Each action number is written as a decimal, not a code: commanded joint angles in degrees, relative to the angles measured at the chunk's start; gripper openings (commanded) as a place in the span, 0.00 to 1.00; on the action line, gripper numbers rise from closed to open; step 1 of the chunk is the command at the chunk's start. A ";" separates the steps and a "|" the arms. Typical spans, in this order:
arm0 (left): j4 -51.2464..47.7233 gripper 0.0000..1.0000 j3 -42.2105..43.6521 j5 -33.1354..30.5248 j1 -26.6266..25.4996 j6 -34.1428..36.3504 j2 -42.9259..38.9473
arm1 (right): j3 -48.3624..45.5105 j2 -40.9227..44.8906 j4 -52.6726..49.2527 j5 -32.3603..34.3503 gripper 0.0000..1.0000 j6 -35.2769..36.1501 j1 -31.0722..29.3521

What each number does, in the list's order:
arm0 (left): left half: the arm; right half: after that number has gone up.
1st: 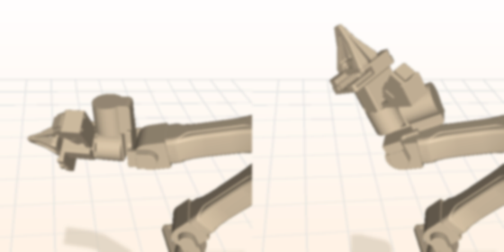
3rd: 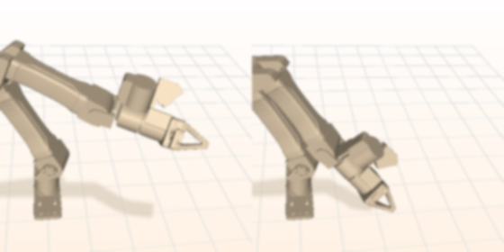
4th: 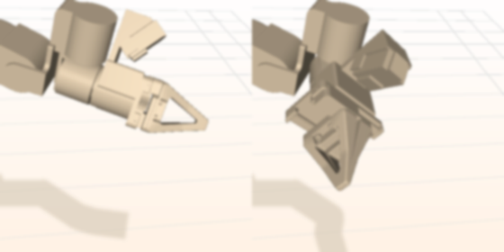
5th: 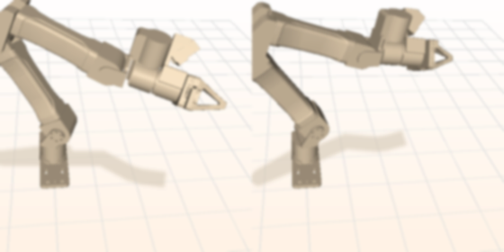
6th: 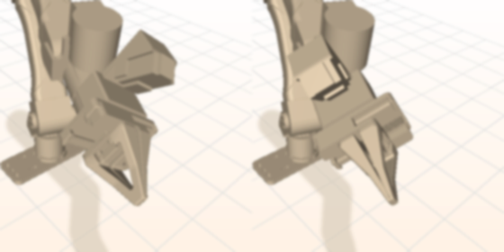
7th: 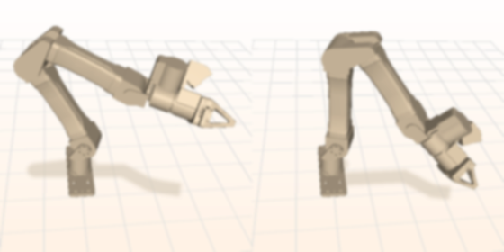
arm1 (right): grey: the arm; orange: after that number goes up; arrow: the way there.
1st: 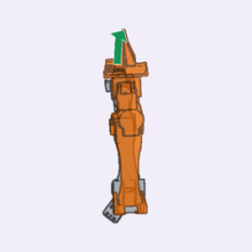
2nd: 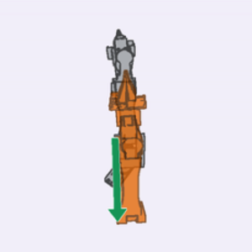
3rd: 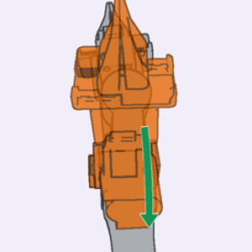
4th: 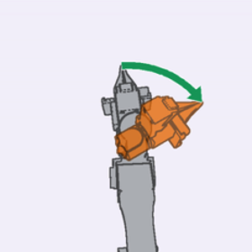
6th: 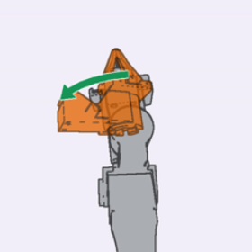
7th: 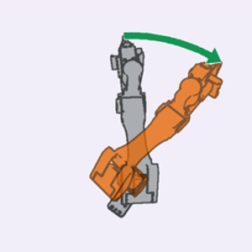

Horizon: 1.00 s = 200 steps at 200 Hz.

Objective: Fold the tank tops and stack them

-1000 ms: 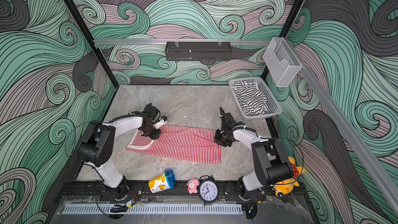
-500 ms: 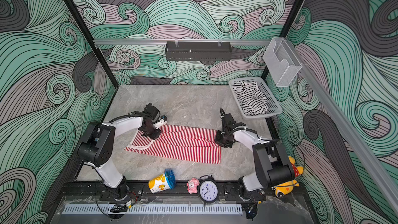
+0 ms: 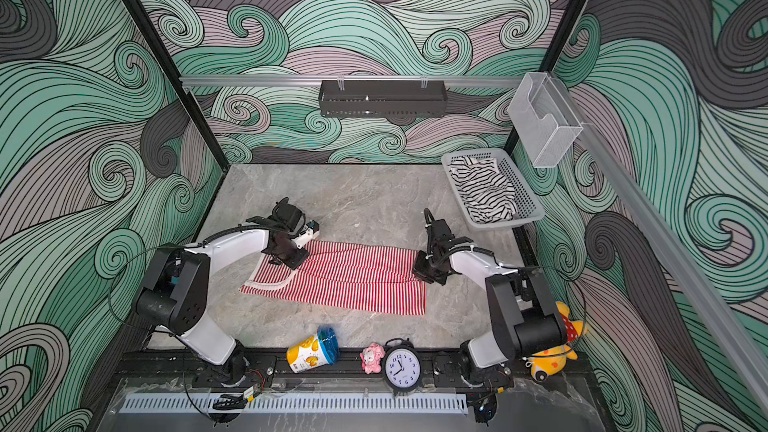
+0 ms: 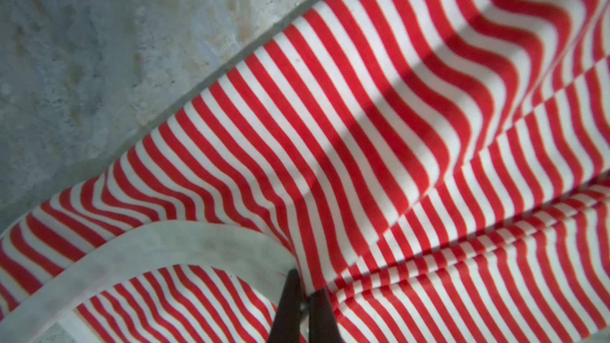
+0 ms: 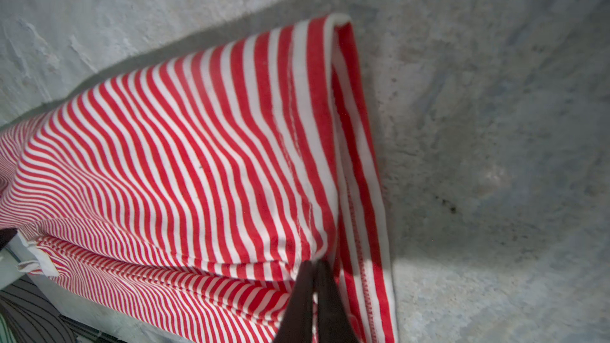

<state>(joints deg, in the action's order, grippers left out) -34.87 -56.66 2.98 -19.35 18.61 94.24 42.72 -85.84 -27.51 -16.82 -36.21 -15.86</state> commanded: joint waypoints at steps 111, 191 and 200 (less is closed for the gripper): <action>-2.80 0.02 3.07 -2.19 -0.51 2.22 -4.68 | -0.31 8.22 -4.22 0.29 0.00 0.87 -0.23; -3.29 0.02 6.09 -1.84 -0.51 3.80 -5.83 | -2.53 10.49 -5.54 2.84 0.00 1.06 0.11; -3.15 0.03 6.27 -1.84 -0.55 3.84 -5.67 | -2.80 10.67 -5.29 3.04 0.00 1.05 0.34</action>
<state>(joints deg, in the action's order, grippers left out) -36.21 -50.87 1.41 -19.35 21.45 89.47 40.86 -76.40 -31.27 -16.27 -35.11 -15.84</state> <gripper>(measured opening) 0.046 0.047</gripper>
